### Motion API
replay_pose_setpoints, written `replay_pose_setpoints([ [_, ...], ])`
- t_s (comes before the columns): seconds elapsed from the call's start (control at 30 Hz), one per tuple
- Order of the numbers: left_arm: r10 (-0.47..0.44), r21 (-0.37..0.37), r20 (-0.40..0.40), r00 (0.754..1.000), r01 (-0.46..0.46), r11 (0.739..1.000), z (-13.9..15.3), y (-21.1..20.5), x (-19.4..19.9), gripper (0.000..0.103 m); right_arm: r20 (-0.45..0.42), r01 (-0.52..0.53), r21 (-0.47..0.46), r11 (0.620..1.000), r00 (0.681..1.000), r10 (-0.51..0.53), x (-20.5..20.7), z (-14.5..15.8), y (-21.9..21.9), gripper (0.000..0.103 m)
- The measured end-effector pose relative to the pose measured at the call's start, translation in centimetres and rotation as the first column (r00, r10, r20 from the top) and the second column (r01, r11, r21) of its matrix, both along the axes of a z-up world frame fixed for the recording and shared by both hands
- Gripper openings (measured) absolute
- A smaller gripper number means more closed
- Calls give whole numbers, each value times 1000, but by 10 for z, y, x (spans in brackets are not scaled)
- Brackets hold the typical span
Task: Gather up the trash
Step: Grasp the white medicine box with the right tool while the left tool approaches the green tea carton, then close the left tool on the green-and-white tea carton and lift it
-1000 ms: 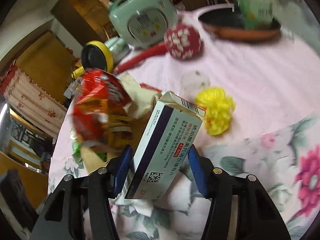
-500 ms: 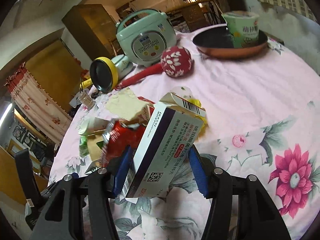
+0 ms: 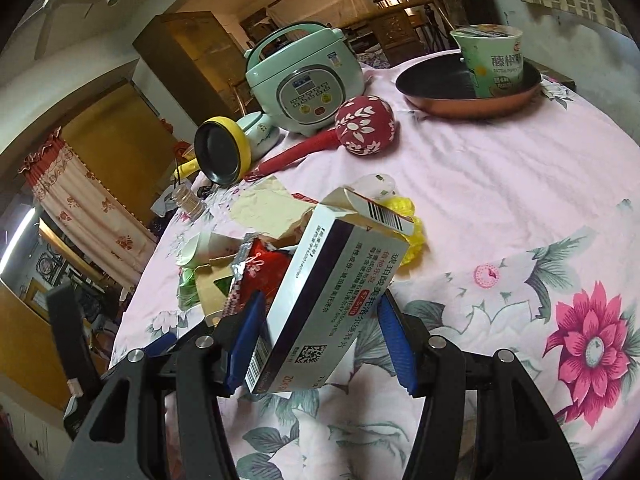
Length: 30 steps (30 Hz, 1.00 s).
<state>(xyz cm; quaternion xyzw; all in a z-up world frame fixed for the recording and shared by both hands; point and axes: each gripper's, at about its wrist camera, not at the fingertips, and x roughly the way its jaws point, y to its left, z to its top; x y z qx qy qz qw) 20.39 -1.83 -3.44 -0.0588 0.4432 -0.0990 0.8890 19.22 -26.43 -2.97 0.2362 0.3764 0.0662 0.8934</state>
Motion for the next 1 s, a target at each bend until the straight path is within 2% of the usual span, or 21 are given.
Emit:
replay_pose_setpoints([
  [0.07,5,-18,-25,1000,-5,1000,-5,2,5,95,1,-6,0,1000,1000,6,0,0,2,59],
  [0.17,4,-61,-61,998,-8,998,-10,6,9,89,5,-11,-12,1000,1000,11,0,0,5,59],
  [0.3,-4,-104,-82,997,-4,995,-12,11,9,64,-6,-9,-10,1000,1000,9,1,-2,5,59],
  [0.33,2,-101,-80,997,-10,995,-11,13,9,62,-8,-8,-10,1000,1000,8,2,-3,4,59],
  [0.63,46,-70,63,997,-42,997,19,27,-11,58,-10,-13,-7,1000,1000,13,2,-4,4,59],
  [0.83,54,-72,78,995,-49,996,26,33,-15,54,-11,-20,-4,1000,1000,20,2,-4,5,59],
  [1.0,73,-75,74,995,-67,995,25,37,-14,57,-11,-21,-5,1000,1000,21,3,-3,6,59],
])
